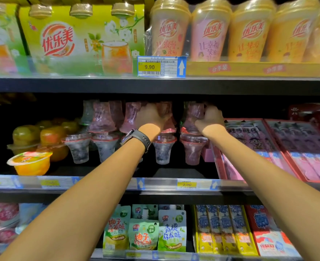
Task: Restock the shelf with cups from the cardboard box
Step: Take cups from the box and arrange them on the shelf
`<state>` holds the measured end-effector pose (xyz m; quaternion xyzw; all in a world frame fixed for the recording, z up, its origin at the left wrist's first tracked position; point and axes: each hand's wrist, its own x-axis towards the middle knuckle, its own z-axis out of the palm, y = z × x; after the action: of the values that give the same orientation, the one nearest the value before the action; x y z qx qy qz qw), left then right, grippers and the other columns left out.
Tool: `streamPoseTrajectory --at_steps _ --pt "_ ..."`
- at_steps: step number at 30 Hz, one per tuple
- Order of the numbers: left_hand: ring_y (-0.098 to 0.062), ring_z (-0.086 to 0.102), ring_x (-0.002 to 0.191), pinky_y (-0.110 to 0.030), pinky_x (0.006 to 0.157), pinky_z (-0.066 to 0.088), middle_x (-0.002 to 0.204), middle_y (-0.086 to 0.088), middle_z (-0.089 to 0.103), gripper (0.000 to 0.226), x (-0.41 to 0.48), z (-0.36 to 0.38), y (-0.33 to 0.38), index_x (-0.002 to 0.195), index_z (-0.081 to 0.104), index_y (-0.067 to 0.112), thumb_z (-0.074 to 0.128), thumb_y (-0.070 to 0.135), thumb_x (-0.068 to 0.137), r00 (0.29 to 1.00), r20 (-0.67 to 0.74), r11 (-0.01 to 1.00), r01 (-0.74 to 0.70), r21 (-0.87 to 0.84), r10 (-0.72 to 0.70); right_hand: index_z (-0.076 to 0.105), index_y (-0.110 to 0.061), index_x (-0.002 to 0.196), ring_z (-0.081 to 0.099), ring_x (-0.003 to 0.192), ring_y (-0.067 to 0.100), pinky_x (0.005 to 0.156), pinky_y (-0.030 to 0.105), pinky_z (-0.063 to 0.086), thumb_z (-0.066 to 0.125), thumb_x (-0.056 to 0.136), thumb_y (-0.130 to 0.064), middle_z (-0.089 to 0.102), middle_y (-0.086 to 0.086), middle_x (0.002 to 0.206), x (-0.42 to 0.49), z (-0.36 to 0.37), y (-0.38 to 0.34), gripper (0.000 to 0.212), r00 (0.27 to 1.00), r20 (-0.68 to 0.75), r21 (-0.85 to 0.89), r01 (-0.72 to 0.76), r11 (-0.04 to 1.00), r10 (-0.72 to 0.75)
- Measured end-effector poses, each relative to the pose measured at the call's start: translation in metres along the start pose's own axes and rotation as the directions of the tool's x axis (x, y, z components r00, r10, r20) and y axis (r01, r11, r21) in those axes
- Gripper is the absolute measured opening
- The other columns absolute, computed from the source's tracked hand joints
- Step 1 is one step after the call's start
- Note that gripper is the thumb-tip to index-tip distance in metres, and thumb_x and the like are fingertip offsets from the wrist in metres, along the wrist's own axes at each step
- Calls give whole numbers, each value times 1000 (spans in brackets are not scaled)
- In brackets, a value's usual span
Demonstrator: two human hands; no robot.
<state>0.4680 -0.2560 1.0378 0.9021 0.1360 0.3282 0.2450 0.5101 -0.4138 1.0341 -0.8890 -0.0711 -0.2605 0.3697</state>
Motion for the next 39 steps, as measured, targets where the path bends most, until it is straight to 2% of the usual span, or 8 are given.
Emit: streamPoseTrajectory --at_steps 12,18,20,22,25,28,32,39 --pt "-34 65 100 -34 72 45 105 -15 67 42 -7 -4 2 87 54 12 64 53 87 992 75 973 -115 200 102 61 -7 109 58 110 34 89 33 47 75 79 -39 63 16 116 -3 2 -2 46 999 -34 69 40 997 -38" --pt "-43 61 103 -42 79 49 126 -22 53 56 -19 -16 2 127 45 3 62 42 91 982 76 958 -188 219 175 41 -7 136 44 127 34 104 37 40 79 74 -38 45 13 138 -4 1 0 79 996 -81 63 49 997 -43" --pt "-40 61 99 -37 74 46 105 -20 60 30 -30 -16 -8 91 51 1 54 30 95 978 132 947 -191 257 162 36 -4 141 35 134 33 109 37 33 79 75 -35 37 16 144 -16 -1 2 85 992 -119 68 46 997 -38" --pt "-34 59 86 -32 66 35 70 -6 48 41 -45 -17 -20 65 39 7 53 30 95 979 112 933 -199 300 173 33 -5 143 27 138 33 112 40 31 79 74 -35 30 17 148 -38 -3 5 88 981 -180 83 82 993 -66" --pt "-30 55 82 -34 64 34 79 -4 49 43 -66 -27 -40 83 47 10 56 51 93 943 12 878 -314 362 333 45 -6 130 37 126 37 101 45 40 77 68 -37 38 17 136 -76 0 7 77 943 -282 -66 166 984 -178" --pt "-34 54 98 -38 69 41 109 -13 55 59 -80 -35 -69 124 50 11 53 60 91 897 3 798 -395 455 442 51 -6 111 42 113 35 91 42 38 71 73 -44 46 14 121 -106 8 -2 57 919 -169 -300 297 907 -357" --pt "-33 50 107 -42 78 45 122 -10 52 61 -97 -53 -101 130 50 17 55 61 89 875 32 716 -416 560 483 46 -10 130 41 116 29 91 38 39 64 78 -52 45 9 127 -132 28 -21 69 844 127 -348 530 774 -521" --pt "-33 50 106 -40 77 43 121 -10 51 62 -150 -89 -119 137 43 18 51 60 91 924 2 706 -292 645 381 39 -13 139 41 119 30 93 39 41 64 79 -53 43 8 130 -176 29 -45 76 753 236 -220 657 721 -614"
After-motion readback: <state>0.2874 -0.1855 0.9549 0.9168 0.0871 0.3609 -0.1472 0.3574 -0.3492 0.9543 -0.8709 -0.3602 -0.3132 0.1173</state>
